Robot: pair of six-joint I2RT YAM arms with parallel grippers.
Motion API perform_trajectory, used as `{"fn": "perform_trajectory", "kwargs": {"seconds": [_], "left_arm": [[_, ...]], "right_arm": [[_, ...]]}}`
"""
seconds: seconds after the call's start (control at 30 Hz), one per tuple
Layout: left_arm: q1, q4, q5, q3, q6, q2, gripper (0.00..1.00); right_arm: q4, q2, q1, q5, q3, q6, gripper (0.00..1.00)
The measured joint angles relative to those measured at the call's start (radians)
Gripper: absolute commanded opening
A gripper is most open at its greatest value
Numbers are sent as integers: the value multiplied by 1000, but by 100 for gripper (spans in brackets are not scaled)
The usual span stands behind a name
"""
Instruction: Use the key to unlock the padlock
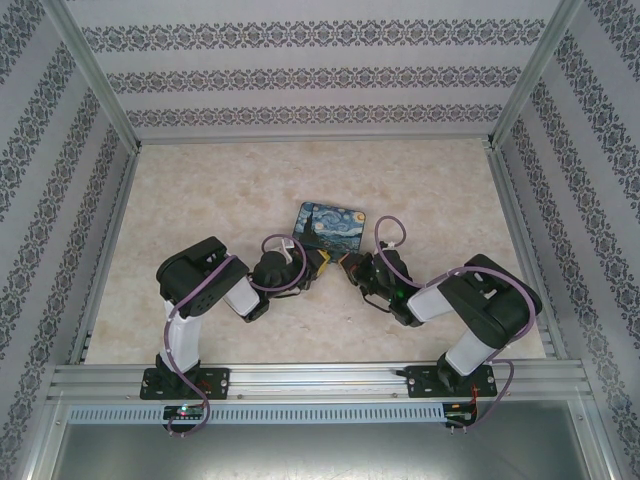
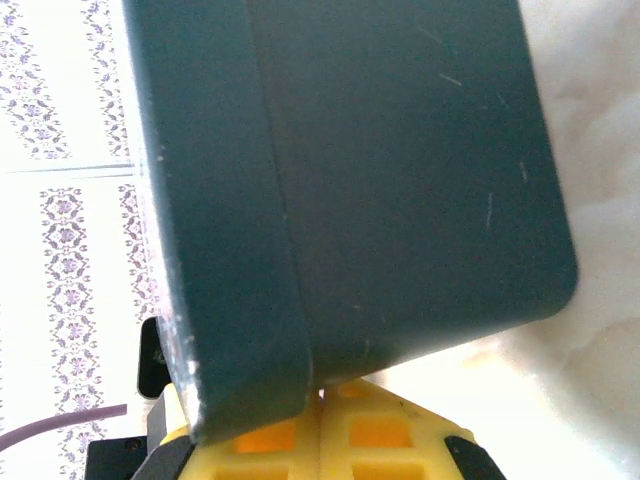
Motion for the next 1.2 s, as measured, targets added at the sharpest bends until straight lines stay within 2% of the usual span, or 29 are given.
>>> {"fn": "perform_trajectory", "kwargs": {"seconds": [0.27,0.97,1.2], "left_arm": [[0,5,-21,2,-61,3,0],[0,1,-48,3,34,5,0],[0,2,-48,3,-24,5,0]], "right_arm": [[30,27,18,45,10,18,0],[73,82,26,83,28,71,0],[71,83,26,87,30,93,0]]}}
